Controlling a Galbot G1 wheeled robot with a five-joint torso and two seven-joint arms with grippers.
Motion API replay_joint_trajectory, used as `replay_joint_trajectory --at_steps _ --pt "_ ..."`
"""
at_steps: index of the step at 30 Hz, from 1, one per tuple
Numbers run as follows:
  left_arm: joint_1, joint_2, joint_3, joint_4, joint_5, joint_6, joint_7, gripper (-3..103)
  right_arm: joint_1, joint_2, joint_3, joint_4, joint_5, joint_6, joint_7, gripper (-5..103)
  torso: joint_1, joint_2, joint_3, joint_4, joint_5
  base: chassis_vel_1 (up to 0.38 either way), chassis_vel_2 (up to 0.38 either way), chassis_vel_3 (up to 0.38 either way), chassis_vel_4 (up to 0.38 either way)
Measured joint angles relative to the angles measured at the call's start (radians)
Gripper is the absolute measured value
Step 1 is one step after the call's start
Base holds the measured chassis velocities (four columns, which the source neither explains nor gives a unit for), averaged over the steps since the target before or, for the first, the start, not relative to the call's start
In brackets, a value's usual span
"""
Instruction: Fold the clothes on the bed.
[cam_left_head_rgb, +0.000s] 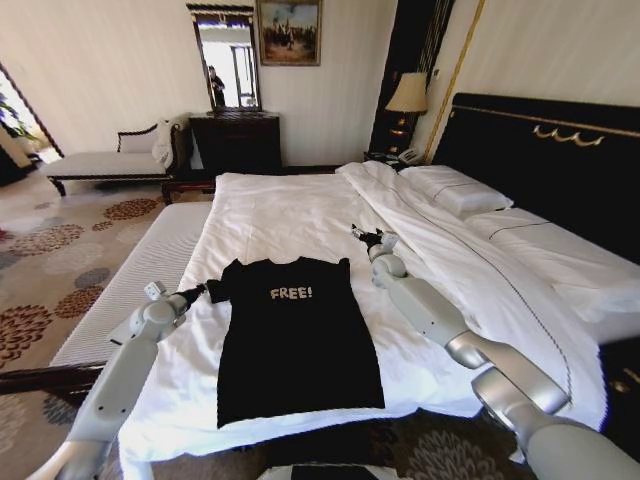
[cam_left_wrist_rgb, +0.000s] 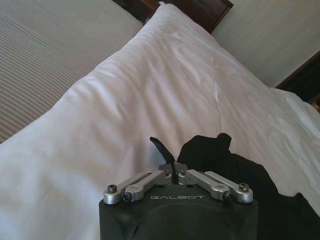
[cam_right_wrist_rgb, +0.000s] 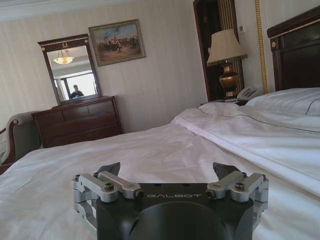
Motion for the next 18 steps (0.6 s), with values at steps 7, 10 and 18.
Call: replay_joint_trajectory --at_steps 7,10,18 --pt "0.026 0.000 -0.036 -0.020 -0.010 -0.003 -0.020 0 -0.006 0.003 0.007 0.001 0.002 -0.003 0.003 100 0.000 0.000 0.000 0.0000 -0.0001 0.000 0.000 0.000 0.000" --pt "0.032 0.004 -0.063 -0.027 -0.024 -0.004 -0.029 0 -0.013 -0.002 0.014 0.002 0.003 -0.004 0.003 100 0.000 0.000 0.000 0.0000 0.0000 0.000 0.000 0.000 0.000" --pt "0.043 0.012 -0.087 -0.063 -0.044 -0.001 -0.046 0 -0.024 -0.012 0.028 0.001 0.004 -0.006 0.005 100 0.000 0.000 0.000 0.0002 0.0000 0.000 0.000 0.000 0.000"
